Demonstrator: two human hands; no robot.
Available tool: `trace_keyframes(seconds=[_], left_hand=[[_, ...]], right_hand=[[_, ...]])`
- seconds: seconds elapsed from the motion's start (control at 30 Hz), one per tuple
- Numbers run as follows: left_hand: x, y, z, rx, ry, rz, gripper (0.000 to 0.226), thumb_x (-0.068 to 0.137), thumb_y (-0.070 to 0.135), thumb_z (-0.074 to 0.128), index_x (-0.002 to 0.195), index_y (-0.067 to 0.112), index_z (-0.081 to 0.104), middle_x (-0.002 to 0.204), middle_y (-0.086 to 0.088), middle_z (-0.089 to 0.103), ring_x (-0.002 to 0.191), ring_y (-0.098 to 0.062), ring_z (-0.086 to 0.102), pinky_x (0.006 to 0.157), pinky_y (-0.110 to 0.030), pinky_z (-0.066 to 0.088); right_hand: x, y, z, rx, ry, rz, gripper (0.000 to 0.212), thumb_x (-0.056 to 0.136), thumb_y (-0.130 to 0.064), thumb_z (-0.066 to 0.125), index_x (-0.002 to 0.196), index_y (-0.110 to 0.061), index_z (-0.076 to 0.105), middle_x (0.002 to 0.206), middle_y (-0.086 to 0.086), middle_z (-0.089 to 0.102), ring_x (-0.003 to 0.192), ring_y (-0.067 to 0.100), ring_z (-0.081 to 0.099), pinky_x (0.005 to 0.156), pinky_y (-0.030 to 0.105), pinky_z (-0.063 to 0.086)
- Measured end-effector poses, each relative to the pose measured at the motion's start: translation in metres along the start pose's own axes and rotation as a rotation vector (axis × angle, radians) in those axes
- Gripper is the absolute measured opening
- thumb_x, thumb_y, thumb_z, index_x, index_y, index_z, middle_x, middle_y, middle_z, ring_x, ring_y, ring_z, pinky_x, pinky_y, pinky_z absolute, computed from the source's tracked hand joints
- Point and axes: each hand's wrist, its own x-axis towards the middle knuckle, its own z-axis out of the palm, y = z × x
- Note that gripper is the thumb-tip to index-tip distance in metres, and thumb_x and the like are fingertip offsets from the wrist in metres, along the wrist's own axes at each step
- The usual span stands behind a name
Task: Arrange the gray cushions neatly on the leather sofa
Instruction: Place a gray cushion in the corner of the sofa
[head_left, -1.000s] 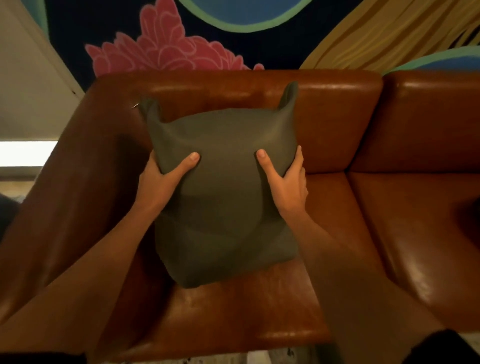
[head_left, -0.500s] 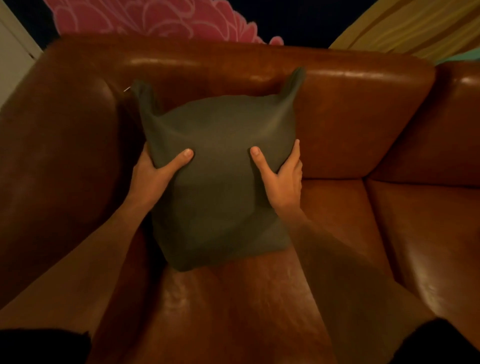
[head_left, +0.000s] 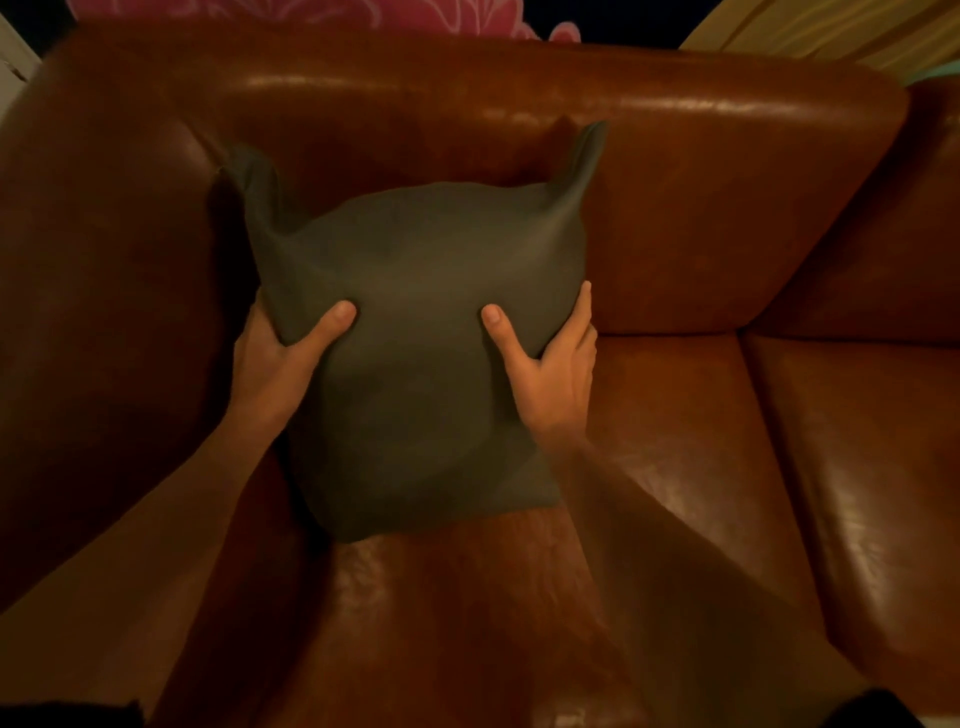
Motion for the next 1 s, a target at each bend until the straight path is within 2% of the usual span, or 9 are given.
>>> trace_keyframes(seconds=[0.07, 0.17, 0.3, 0.43, 0.7, 0.87, 1.0], left_hand=[[0.002, -0.001, 0.0, -0.015, -0.016, 0.004, 0.102, 0.048, 0.077, 0.059, 0.138, 0.032, 0.039, 0.133, 0.011, 0.048, 0.113, -0.002, 0.045, 0.085, -0.011, 0.034], [0.005, -0.003, 0.002, -0.023, -0.026, 0.017, 0.101, 0.049, 0.076, 0.06, 0.138, 0.033, 0.038, 0.138, 0.007, 0.046, 0.119, -0.007, 0.045, 0.095, -0.021, 0.035], [0.001, -0.003, 0.0, -0.036, -0.036, 0.019, 0.102, 0.05, 0.075, 0.062, 0.139, 0.035, 0.035, 0.14, 0.007, 0.044, 0.122, -0.008, 0.044, 0.098, -0.024, 0.035], [-0.003, -0.001, 0.0, -0.049, -0.025, 0.012, 0.101, 0.048, 0.074, 0.066, 0.137, 0.035, 0.038, 0.138, 0.008, 0.047, 0.122, -0.009, 0.046, 0.105, -0.033, 0.038], [0.003, 0.002, -0.012, 0.001, -0.037, 0.035, 0.111, 0.039, 0.084, 0.065, 0.135, 0.033, 0.042, 0.135, 0.01, 0.05, 0.12, -0.008, 0.049, 0.102, -0.034, 0.041], [0.003, 0.003, -0.002, 0.01, -0.031, 0.044, 0.116, 0.038, 0.086, 0.062, 0.139, 0.034, 0.035, 0.143, 0.007, 0.038, 0.127, -0.009, 0.041, 0.104, -0.03, 0.035], [-0.002, 0.008, 0.001, -0.007, 0.026, 0.052, 0.119, 0.045, 0.086, 0.06, 0.145, 0.032, 0.025, 0.148, 0.005, 0.032, 0.133, -0.011, 0.034, 0.111, -0.039, 0.03]], right_hand=[[0.002, 0.0, 0.003, 0.007, -0.026, 0.01, 0.11, 0.069, -0.07, 0.06, 0.151, -0.024, 0.002, 0.151, 0.006, 0.023, 0.139, 0.024, 0.021, 0.114, 0.041, 0.021], [0.003, 0.002, 0.004, 0.024, -0.056, 0.025, 0.109, 0.07, -0.069, 0.06, 0.151, -0.025, 0.001, 0.152, 0.007, 0.019, 0.14, 0.026, 0.02, 0.115, 0.043, 0.021], [0.004, 0.003, -0.001, 0.032, -0.08, 0.035, 0.108, 0.071, -0.068, 0.062, 0.15, -0.027, 0.001, 0.153, 0.005, 0.017, 0.14, 0.025, 0.02, 0.115, 0.045, 0.021], [0.002, 0.004, -0.005, 0.043, -0.088, 0.035, 0.109, 0.069, -0.069, 0.061, 0.15, -0.027, 0.001, 0.153, 0.005, 0.017, 0.141, 0.025, 0.018, 0.116, 0.044, 0.02], [-0.007, -0.003, 0.001, 0.123, -0.086, 0.035, 0.122, 0.053, -0.08, 0.052, 0.15, -0.026, 0.003, 0.152, 0.005, 0.019, 0.141, 0.023, 0.019, 0.115, 0.038, 0.021], [0.004, 0.004, -0.007, 0.078, -0.177, 0.068, 0.122, 0.052, -0.082, 0.05, 0.15, -0.03, -0.001, 0.155, 0.002, 0.014, 0.142, 0.024, 0.018, 0.116, 0.046, 0.019], [0.004, 0.004, -0.012, 0.075, -0.2, 0.077, 0.122, 0.052, -0.083, 0.049, 0.15, -0.032, -0.003, 0.157, 0.001, 0.01, 0.144, 0.023, 0.013, 0.116, 0.048, 0.016]])
